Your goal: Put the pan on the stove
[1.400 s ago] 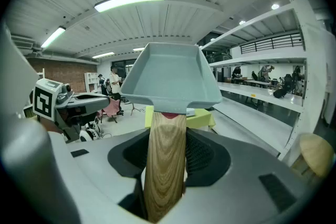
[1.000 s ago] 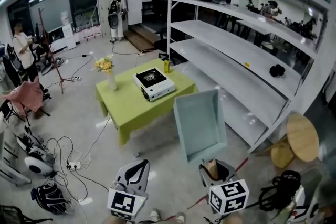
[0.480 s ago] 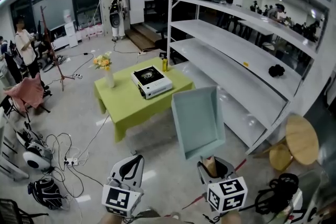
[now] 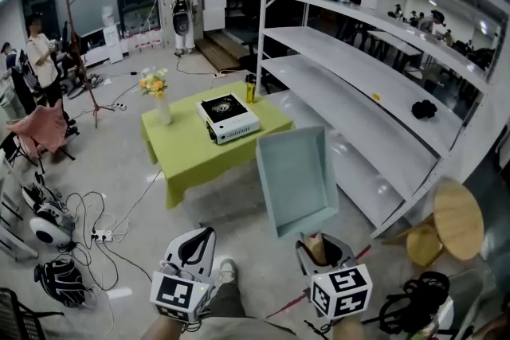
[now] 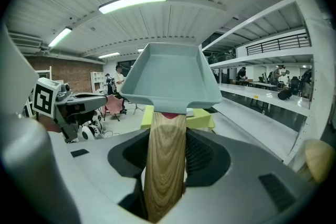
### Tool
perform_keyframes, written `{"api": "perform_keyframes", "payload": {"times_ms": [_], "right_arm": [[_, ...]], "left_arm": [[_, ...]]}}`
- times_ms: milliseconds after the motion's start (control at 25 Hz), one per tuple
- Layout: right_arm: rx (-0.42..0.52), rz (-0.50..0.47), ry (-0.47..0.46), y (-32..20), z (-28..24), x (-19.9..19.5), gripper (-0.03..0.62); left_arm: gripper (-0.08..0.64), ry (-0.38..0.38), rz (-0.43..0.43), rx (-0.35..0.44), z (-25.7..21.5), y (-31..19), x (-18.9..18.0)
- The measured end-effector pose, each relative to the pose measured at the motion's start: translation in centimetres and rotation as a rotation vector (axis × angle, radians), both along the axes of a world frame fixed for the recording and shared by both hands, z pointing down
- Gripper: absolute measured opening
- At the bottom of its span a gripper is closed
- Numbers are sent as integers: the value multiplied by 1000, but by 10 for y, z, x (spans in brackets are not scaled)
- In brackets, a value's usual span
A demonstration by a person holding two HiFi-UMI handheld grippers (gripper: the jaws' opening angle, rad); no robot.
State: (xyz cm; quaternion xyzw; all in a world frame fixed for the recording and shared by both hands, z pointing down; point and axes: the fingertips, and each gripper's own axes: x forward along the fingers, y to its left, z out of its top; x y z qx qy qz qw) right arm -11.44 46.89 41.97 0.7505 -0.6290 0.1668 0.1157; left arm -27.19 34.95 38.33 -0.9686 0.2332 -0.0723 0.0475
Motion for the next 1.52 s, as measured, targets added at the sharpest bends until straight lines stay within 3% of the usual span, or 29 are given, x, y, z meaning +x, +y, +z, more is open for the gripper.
{"api": "perform_keyframes", "payload": {"times_ms": [560,1200,1520], "right_arm": [[-53,-4,-33,-112,31,74,175],[-145,-46,-69,-354,34,159,175],[-162,-59,-80,-462,38,186,175]], "left_arm": [[6,-34,6,1,23,-116,80],[6,-127,5,-54,28,-353,170],[6,-117,3,-52,24,-449,201]]}}
